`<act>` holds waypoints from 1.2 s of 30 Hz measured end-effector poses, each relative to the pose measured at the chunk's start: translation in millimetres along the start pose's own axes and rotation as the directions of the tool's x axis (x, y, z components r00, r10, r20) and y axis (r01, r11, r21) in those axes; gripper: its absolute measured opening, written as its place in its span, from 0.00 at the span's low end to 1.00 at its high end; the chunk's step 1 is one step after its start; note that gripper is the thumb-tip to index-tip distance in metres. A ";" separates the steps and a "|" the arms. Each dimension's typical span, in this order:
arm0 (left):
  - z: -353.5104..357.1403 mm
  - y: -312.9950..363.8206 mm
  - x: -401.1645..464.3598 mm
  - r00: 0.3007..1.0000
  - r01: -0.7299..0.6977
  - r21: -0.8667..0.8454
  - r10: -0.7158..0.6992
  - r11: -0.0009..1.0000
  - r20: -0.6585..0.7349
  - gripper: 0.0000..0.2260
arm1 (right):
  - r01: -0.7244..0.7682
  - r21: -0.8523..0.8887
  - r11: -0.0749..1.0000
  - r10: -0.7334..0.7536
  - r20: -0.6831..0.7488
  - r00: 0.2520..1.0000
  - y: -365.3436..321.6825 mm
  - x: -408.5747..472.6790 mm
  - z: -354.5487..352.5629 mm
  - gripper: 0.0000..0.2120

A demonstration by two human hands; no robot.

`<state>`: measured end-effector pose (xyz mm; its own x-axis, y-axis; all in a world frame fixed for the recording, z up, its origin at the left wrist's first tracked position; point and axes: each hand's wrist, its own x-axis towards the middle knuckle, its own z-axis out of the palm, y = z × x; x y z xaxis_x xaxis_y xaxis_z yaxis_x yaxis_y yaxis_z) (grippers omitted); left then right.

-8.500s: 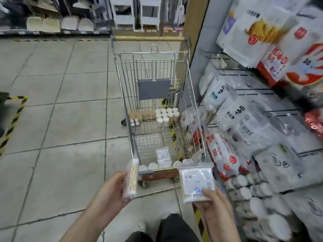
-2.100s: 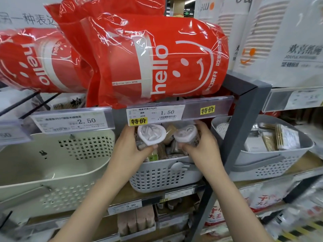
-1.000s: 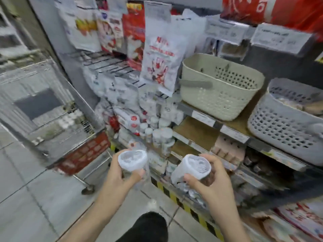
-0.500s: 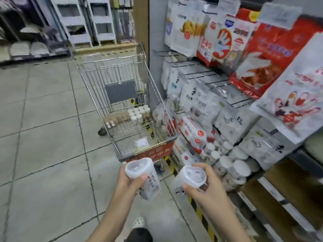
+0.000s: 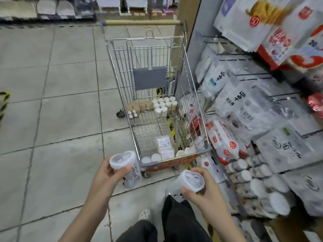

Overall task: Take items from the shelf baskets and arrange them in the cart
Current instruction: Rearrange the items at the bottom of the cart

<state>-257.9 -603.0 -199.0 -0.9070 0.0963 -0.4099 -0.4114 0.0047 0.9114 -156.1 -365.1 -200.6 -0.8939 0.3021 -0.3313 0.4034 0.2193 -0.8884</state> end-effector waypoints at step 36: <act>251.0 -182.5 310.3 0.965 0.183 0.725 -0.263 0.664 -0.003 0.27 | -0.083 -0.776 0.625 0.229 0.081 0.970 165.1 394.7 -16.7 0.27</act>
<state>-441.8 -324.1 -483.7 -0.7673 0.0882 -0.6351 -0.3745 0.7423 0.5556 -439.1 -194.1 -472.7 -0.7903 0.2684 -0.5508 0.4784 0.8319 -0.2811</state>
